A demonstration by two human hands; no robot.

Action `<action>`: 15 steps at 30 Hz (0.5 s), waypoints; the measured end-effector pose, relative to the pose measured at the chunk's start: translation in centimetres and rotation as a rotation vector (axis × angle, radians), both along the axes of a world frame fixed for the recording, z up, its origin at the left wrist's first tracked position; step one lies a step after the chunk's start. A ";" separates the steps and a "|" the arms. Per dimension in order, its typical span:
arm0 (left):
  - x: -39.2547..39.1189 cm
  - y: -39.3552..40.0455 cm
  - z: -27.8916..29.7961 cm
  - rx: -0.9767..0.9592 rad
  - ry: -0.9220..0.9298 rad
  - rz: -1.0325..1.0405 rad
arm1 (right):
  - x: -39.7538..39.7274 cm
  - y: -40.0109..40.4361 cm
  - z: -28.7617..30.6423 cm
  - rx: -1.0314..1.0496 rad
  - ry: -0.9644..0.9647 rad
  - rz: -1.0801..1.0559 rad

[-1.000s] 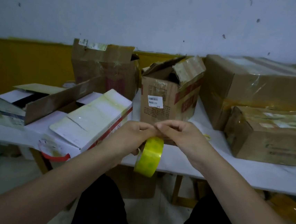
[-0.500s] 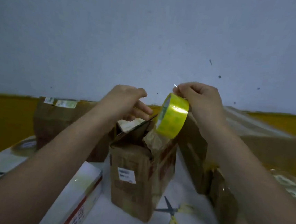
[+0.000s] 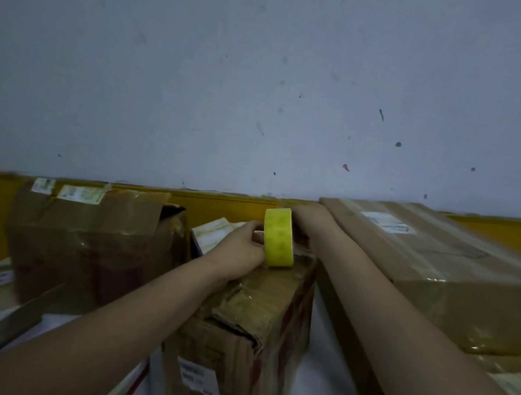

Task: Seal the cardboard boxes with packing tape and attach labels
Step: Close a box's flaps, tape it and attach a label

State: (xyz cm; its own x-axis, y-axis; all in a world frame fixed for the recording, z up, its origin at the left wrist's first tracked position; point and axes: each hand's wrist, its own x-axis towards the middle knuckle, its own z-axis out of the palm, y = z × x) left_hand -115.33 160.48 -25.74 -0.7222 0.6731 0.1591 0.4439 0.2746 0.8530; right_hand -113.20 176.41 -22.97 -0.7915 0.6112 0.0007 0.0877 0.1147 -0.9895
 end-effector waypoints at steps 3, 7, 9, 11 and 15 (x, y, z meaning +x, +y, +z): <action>0.2 -0.4 0.1 0.131 -0.171 0.022 | -0.9 0.4 -0.4 -0.099 -0.025 -0.018; 0.0 -0.3 -0.2 0.217 -0.226 -0.023 | -1.0 0.5 -1.0 -0.157 0.029 -0.019; -0.2 -0.2 -0.3 0.252 -0.209 -0.042 | -1.2 0.7 -0.9 -0.105 0.032 0.003; -0.3 -0.5 -0.3 0.322 -0.232 -0.056 | -1.2 1.2 -0.9 0.012 0.011 -0.035; 0.6 -0.9 0.1 0.443 -0.276 -0.069 | -1.5 2.7 -2.1 0.540 -0.117 -0.146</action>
